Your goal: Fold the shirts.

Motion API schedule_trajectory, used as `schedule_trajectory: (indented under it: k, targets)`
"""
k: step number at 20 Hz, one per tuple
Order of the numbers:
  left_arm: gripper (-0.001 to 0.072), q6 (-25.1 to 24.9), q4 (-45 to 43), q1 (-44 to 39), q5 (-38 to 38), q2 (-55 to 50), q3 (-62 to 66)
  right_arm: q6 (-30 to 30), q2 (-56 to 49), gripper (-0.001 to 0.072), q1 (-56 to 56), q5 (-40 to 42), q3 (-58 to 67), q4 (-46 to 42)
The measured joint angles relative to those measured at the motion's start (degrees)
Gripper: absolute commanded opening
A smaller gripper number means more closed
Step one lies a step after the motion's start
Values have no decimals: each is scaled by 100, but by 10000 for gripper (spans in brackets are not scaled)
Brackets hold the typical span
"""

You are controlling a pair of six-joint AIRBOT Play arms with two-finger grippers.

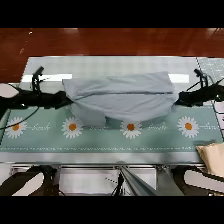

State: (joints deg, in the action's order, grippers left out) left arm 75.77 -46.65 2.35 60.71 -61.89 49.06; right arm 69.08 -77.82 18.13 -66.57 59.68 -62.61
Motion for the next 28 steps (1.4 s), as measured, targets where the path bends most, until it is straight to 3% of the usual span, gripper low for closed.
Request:
schedule_trajectory:
  k: [7, 13, 20, 21, 22, 23, 24, 25, 28]
  targets:
    - [25, -142, 68, 70, -837, -435, 813, -118, 48, 31, -240, 1939, 225, 1141]
    - [25, -184, 273, 92, -1329, -1818, 1611, -142, -601, 31, -627, 3786, 271, 1526]
    - [30, -181, 304, 92, -1335, -3445, 2767, -138, -1611, 34, -715, 4411, 905, 1919]
    - [76, -177, 304, 92, -1331, -3600, 2830, -138, -1735, 35, -719, 4435, 1005, 1956]
    - [187, -157, 299, 92, -1322, -3720, 2874, -136, -1840, 56, -723, 4437, 1084, 1976]
    - [292, -140, 299, 96, -1331, -3799, 2907, -131, -1915, 205, -721, 4437, 1141, 1993]
    - [401, -133, 297, 105, -1325, -3858, 2931, -118, -1971, 414, -721, 4461, 1187, 2006]
    - [472, -118, 295, 122, -1307, -3895, 2957, -118, -2002, 498, -717, 4468, 1215, 2004]
    - [472, -96, 297, 238, -1054, -3923, 3106, -195, -1954, 495, -640, 4452, 1268, 1895]
